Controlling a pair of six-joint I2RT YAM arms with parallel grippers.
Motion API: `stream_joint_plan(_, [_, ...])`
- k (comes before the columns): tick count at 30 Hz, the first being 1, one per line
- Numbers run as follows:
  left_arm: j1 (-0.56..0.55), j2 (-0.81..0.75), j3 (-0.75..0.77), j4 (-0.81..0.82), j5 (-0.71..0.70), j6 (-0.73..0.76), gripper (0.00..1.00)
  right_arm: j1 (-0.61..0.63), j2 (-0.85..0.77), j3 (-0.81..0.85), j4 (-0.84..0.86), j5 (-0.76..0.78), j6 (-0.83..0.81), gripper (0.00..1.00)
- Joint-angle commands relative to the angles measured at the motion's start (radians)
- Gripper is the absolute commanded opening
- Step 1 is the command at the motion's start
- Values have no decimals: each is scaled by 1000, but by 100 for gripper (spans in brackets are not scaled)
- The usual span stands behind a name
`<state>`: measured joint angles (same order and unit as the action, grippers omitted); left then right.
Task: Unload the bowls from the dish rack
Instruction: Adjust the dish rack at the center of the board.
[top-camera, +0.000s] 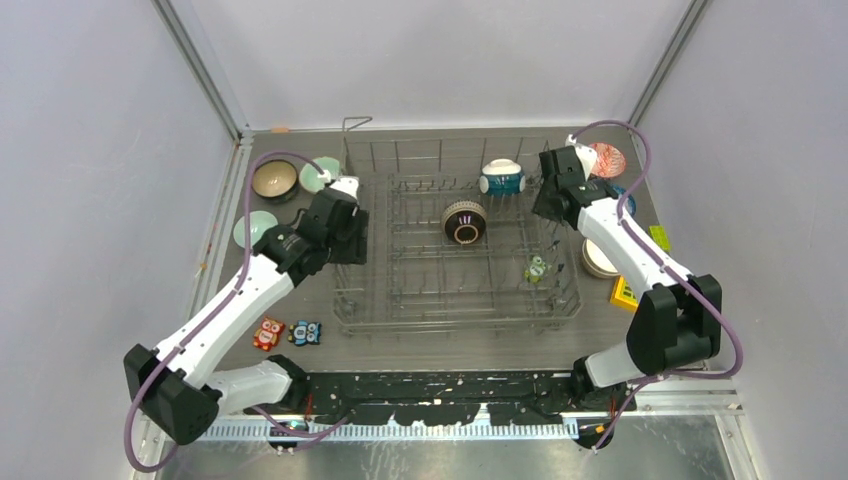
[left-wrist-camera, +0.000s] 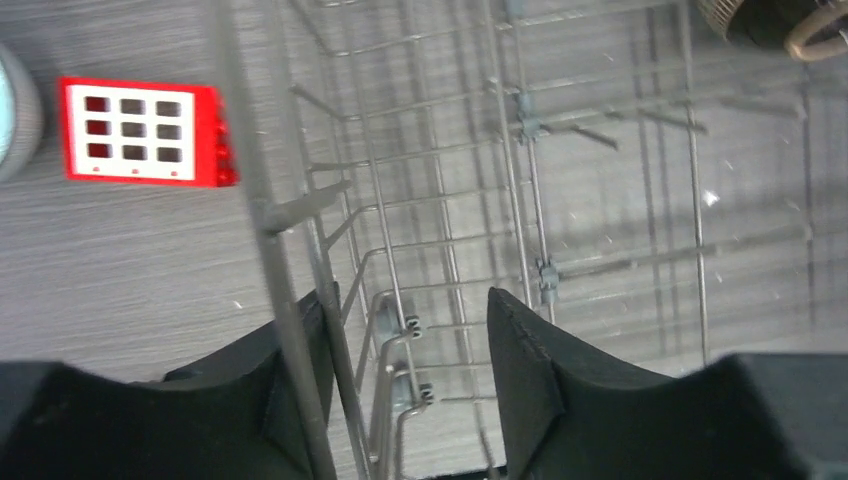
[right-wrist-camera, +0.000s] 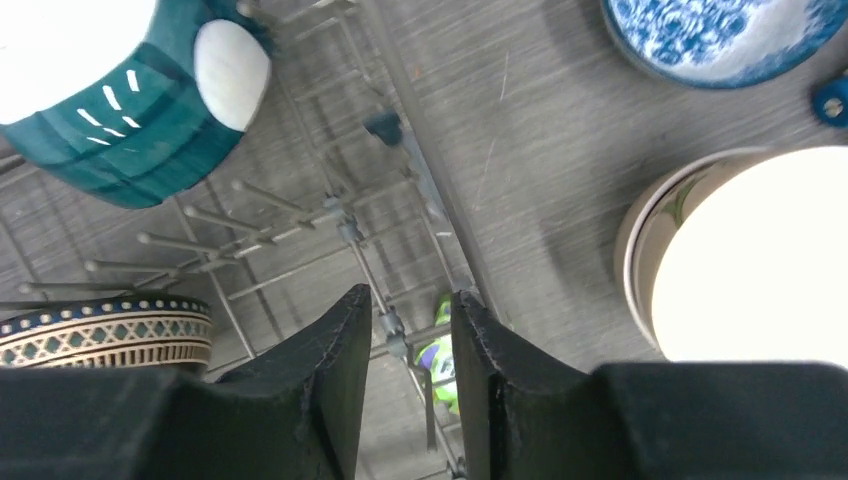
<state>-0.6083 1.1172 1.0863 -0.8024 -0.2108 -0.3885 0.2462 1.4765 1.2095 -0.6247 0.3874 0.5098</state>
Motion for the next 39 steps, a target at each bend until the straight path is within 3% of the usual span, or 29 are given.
stream_joint_plan(1, [17,44,39,29,-4,90,41,-4,-103,-28,-14,-2,43,38])
stream_joint_plan(5, [27,70,60,51,-27,104,30,-4,-158,-53,-35,-38,71,33])
stream_joint_plan(14, [33,122,121,104,-8,128,29,-4,-238,-91,-62,-90,86,34])
stream_joint_plan(19, [34,142,155,129,-22,176,23,-5,-310,-93,-91,-67,64,57])
stream_joint_plan(25, [40,169,157,217,8,287,9,-5,-402,-85,-140,-4,70,71])
stream_joint_plan(30, [44,207,176,296,63,381,1,-4,-463,-80,-175,27,92,74])
stream_joint_plan(39, [73,307,267,399,96,577,0,-2,-542,-62,-225,7,102,74])
